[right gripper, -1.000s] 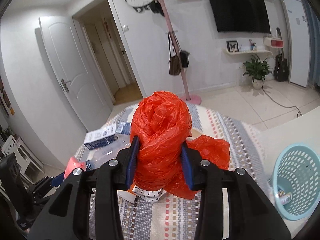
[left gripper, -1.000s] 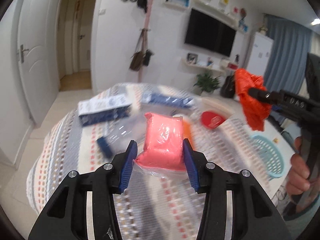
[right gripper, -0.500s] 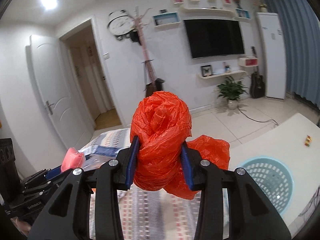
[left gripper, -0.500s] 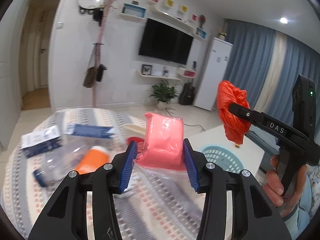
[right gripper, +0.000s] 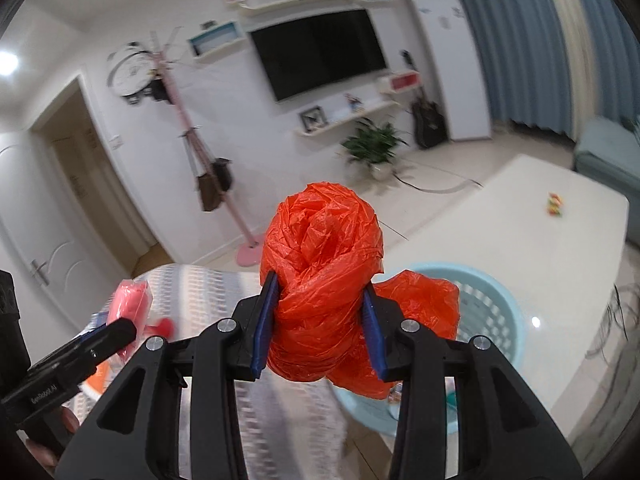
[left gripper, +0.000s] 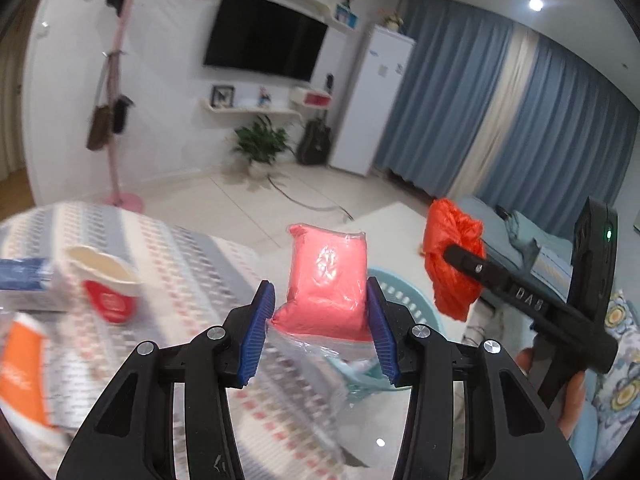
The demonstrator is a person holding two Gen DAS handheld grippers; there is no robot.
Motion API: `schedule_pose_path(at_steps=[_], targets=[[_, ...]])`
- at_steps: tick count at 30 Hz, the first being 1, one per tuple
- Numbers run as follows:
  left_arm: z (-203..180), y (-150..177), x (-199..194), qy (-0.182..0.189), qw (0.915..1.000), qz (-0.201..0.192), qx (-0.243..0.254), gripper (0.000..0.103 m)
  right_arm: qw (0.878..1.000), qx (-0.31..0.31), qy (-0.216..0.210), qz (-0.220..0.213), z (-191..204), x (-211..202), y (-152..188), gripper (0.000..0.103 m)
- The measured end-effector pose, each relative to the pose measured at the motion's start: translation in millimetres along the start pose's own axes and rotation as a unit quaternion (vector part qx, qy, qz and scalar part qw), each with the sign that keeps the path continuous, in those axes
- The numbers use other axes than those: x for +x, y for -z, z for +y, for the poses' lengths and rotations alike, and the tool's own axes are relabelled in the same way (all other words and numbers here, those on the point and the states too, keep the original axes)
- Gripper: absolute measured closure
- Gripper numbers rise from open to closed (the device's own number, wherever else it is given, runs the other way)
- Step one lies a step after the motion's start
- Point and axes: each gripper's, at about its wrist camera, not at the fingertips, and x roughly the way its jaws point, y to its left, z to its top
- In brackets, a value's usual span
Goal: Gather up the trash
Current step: 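Carry both items over the blue basket and open both grippers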
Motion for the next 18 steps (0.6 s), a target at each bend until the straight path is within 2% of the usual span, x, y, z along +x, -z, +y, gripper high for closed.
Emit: schedule_pose_path(at_steps=[6, 10, 18], targets=[[-18, 8, 65, 0.019, 0.9986, 0.048, 0.004, 0.059, 0.999, 0.043, 0.028, 0.017, -55, 27, 20, 0.067], [-30, 14, 101, 0.023, 0.9963, 0.082, 0.012, 0.059, 0.998, 0.053, 0.039, 0.024, -74, 45, 29, 0.067], [-37, 15, 146, 0.037, 0.9911, 0.127, 0.007, 0.058, 0.993, 0.089, 0.055, 0.056, -113, 81, 45, 0.066]])
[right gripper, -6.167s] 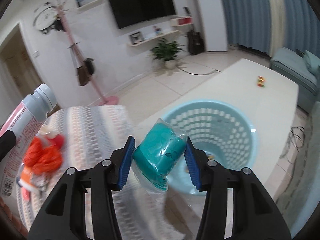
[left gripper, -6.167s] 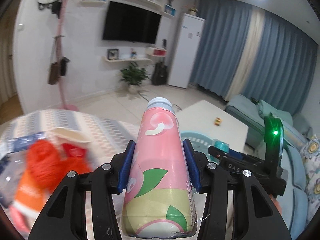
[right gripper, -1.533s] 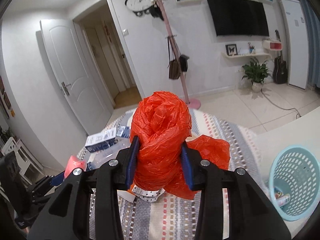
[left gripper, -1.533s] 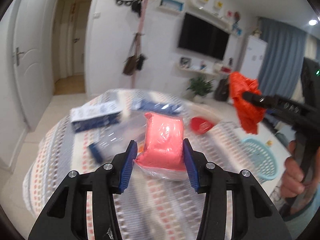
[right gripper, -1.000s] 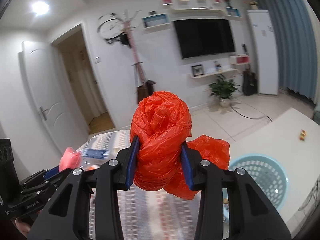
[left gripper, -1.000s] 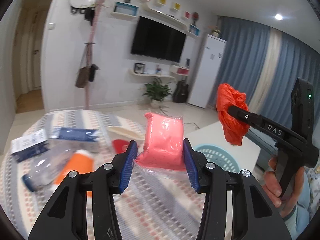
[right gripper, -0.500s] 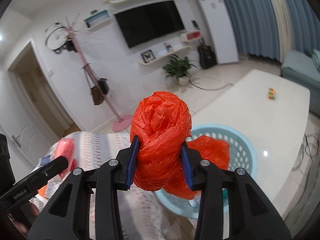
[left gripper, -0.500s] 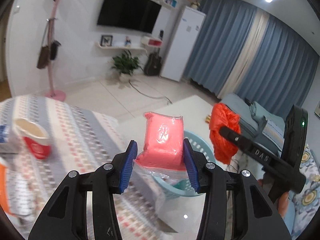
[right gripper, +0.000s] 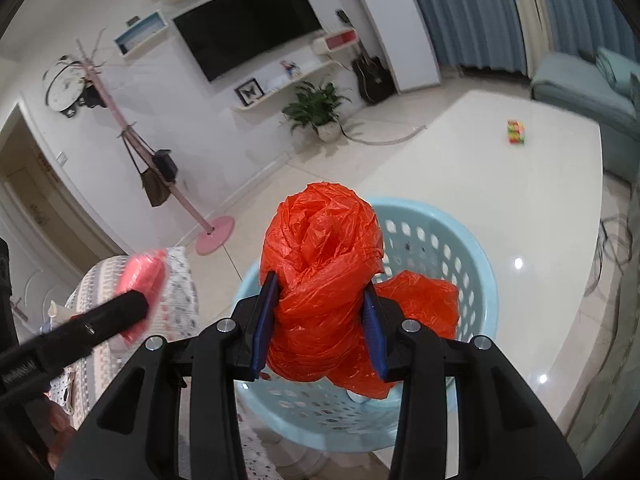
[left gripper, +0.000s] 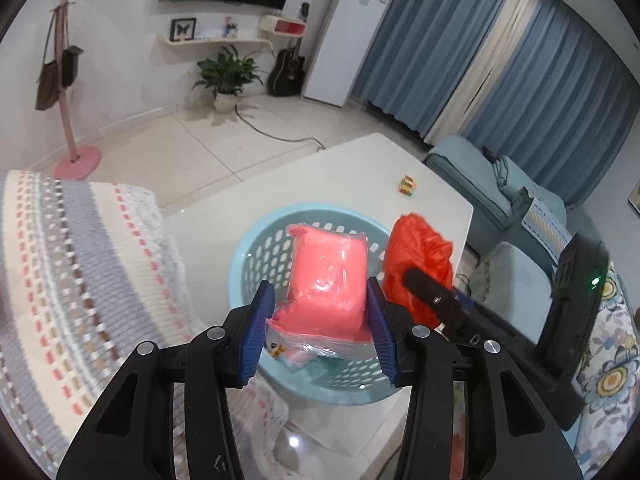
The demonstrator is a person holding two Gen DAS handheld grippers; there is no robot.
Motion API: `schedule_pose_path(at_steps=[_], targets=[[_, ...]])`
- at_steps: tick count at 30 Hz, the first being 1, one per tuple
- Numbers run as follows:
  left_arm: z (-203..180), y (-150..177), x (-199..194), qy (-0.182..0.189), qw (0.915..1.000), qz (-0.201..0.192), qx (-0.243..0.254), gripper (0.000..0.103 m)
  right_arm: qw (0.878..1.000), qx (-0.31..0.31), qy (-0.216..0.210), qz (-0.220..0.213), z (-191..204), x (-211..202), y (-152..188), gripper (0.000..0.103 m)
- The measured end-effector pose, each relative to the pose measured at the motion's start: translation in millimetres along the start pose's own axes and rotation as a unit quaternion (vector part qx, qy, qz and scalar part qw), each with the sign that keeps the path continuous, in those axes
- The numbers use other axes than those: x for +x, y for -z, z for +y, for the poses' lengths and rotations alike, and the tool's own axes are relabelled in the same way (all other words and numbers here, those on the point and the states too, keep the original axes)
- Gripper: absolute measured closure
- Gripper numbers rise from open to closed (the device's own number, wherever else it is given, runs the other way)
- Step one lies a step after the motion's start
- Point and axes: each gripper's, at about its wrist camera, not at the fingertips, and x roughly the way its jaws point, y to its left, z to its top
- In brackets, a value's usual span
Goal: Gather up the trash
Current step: 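Carry both items over the blue basket and open both grippers, then move both tools back to the remaining trash on the table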
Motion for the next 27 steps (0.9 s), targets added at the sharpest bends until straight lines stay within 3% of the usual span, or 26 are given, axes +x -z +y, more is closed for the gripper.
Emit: schedule_pose_path(at_steps=[8, 13, 20, 27], targets=[[1, -5, 47, 0.007, 0.9989, 0.045, -0.008, 0.057, 0.998, 0.040, 0.005, 0.037, -30, 29, 6, 0.059], [2, -2, 56, 0.006, 0.9985, 0.052, -0.014, 0.041, 0.998, 0.046, 0.013, 0.037, -33, 25, 4, 0.048], [4, -1, 30, 0.009, 0.9995, 0.028, -0.013, 0.030, 0.999, 0.036, 0.020, 0.021, -27, 6, -3, 0.039], [-4, 1, -9, 0.006, 0.9999, -0.007, -0.004, 0.030, 1.000, 0.009, 0.022, 0.008, -7, -15, -6, 0.039]])
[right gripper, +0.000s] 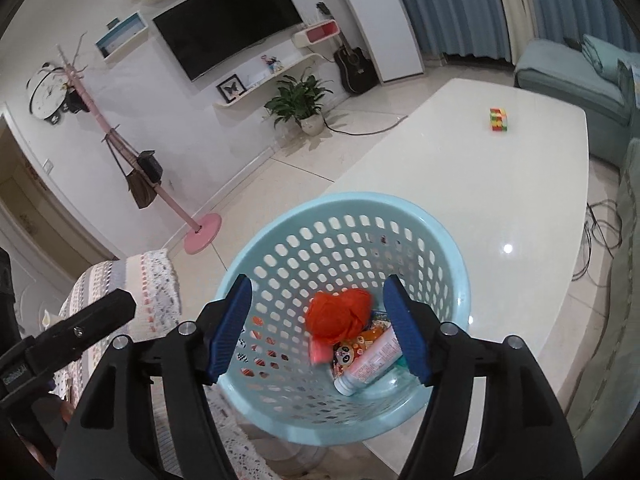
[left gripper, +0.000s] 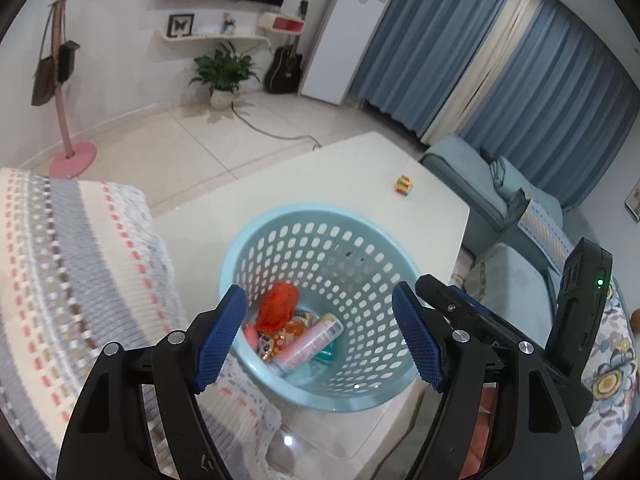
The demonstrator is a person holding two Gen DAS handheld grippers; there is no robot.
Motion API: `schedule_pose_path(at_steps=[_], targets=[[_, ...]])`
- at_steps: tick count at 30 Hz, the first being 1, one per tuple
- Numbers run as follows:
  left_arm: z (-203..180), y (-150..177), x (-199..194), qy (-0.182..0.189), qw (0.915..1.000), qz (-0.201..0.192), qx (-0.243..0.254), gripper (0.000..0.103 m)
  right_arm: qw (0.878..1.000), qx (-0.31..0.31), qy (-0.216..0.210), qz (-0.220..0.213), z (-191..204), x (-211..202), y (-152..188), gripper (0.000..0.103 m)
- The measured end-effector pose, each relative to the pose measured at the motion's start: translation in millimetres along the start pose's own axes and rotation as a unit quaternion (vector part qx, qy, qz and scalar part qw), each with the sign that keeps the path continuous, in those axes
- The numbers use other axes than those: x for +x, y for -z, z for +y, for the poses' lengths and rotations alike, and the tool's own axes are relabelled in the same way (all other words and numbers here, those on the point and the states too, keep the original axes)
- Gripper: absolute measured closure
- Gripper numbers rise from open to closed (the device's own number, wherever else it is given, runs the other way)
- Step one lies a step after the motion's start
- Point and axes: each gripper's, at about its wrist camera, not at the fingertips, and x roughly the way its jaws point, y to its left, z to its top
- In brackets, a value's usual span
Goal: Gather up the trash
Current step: 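Move both tools back to the remaining trash on the table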
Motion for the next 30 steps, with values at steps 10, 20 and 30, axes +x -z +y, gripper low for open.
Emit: schedule_pose_path(at_steps=[10, 20, 30], targets=[[10, 10, -102, -0.019, 0.9958, -0.090, 0.005, 0.030, 0.997, -0.060, -0.042, -0.033, 67, -46, 4, 0.039], [57, 30, -220, -0.064, 0.9810, -0.181, -0.025, 0.030, 0.981, -0.145, -0.123, -0.045, 174, -86, 23, 0.038], [158, 63, -309, -0.170, 0.9613, -0.203, -0.075, 0.030, 0.951, -0.251, -0.178, 0.006, 297, -85, 89, 0.038]])
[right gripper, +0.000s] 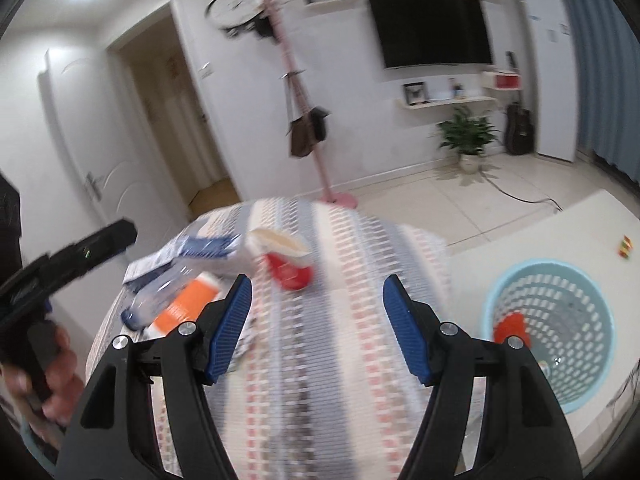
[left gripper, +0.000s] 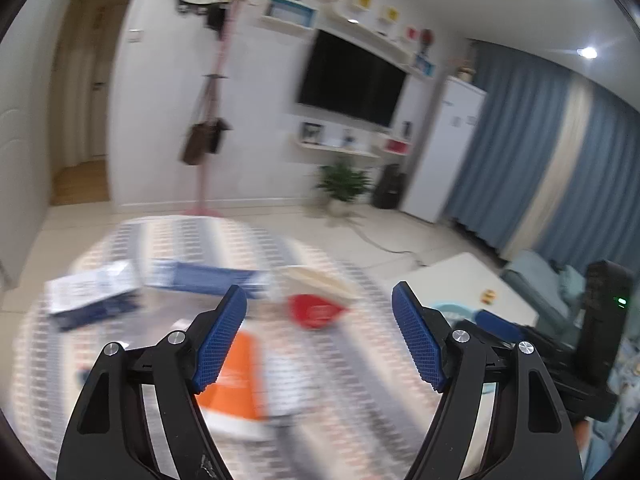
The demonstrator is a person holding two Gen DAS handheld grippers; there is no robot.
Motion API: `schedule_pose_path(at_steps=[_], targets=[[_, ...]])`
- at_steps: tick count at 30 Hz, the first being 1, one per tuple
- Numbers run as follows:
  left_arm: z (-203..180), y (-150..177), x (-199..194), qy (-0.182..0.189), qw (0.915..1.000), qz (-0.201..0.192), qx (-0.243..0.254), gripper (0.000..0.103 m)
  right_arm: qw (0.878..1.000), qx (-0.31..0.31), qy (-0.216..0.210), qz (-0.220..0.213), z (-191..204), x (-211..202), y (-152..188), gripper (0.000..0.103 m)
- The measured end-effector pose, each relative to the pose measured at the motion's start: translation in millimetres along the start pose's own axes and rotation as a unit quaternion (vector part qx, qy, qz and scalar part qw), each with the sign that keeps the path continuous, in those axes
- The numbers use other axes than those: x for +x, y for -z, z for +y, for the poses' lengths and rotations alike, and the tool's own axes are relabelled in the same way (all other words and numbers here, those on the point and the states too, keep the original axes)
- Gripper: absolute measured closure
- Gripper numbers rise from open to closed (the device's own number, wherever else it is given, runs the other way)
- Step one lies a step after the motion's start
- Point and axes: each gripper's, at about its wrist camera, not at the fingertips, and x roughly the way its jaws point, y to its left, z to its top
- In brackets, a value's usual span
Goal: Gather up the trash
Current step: 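Move both tools back to the remaining trash on the table, then grasp the clear plastic bottle with the left gripper while the right grasps the dotted paper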
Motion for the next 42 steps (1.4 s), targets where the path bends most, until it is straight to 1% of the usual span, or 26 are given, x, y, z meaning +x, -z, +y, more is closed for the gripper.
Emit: schedule_pose_path(at_steps=[2, 3, 7, 9, 11, 14, 18, 21, 22, 24, 27, 28, 30, 33, 36, 38, 40, 42], targets=[[31, 1, -2, -0.027, 0.9995, 0.014, 0.000, 0.030, 1.000, -0.017, -0.012, 0.017, 23, 13, 6, 0.038], [42, 0, -1, -0.034, 0.9992, 0.020, 0.001, 0.029, 0.999, -0.024, -0.018, 0.027, 35, 19, 10, 0.038], [90, 10, 13, -0.075, 0.9950, 0.064, 0.019, 0.028, 0.996, -0.039, -0.032, 0.070, 68, 49, 23, 0.038], [111, 15, 24, -0.084, 0.9922, 0.090, 0.018, 0.028, 0.995, -0.039, -0.032, 0.091, 77, 64, 29, 0.038], [125, 18, 33, -0.094, 0.9900, 0.104, 0.015, 0.028, 0.992, -0.033, -0.036, 0.114, 84, 79, 37, 0.038], [139, 22, 45, -0.090, 0.9878, 0.126, 0.017, 0.028, 0.990, -0.027, -0.038, 0.131, 87, 90, 42, 0.038], [143, 24, 58, -0.083, 0.9858, 0.142, 0.032, 0.028, 0.989, -0.035, -0.036, 0.139, 97, 97, 46, 0.038], [137, 26, 68, -0.079, 0.9835, 0.158, 0.041, 0.028, 0.987, -0.037, -0.033, 0.150, 104, 106, 47, 0.039], [134, 27, 72, -0.078, 0.9823, 0.163, 0.050, 0.028, 0.987, -0.038, -0.030, 0.152, 105, 111, 45, 0.042], [129, 31, 77, -0.078, 0.9804, 0.170, 0.061, 0.029, 0.986, -0.038, -0.028, 0.162, 106, 117, 47, 0.051], [125, 35, 80, -0.083, 0.9778, 0.180, 0.066, 0.036, 0.985, -0.029, -0.021, 0.171, 97, 124, 48, 0.060], [124, 36, 79, -0.082, 0.9778, 0.182, 0.065, 0.037, 0.984, -0.027, -0.019, 0.174, 94, 125, 48, 0.060], [124, 39, 76, -0.071, 0.9783, 0.186, 0.056, 0.043, 0.984, -0.024, -0.018, 0.174, 88, 126, 49, 0.060], [120, 43, 75, -0.061, 0.9767, 0.199, 0.051, 0.048, 0.985, -0.032, 0.004, 0.170, 84, 124, 49, 0.060], [115, 48, 77, -0.075, 0.9742, 0.205, 0.056, 0.050, 0.985, -0.037, 0.021, 0.167, 81, 123, 50, 0.060], [117, 49, 80, -0.075, 0.9746, 0.206, 0.045, 0.050, 0.985, -0.039, 0.032, 0.166, 81, 123, 50, 0.060], [119, 48, 82, -0.075, 0.9746, 0.208, 0.038, 0.050, 0.984, -0.044, 0.033, 0.169, 81, 121, 50, 0.060], [119, 48, 85, -0.078, 0.9743, 0.209, 0.033, 0.051, 0.985, -0.053, 0.033, 0.162, 84, 115, 48, 0.060]])
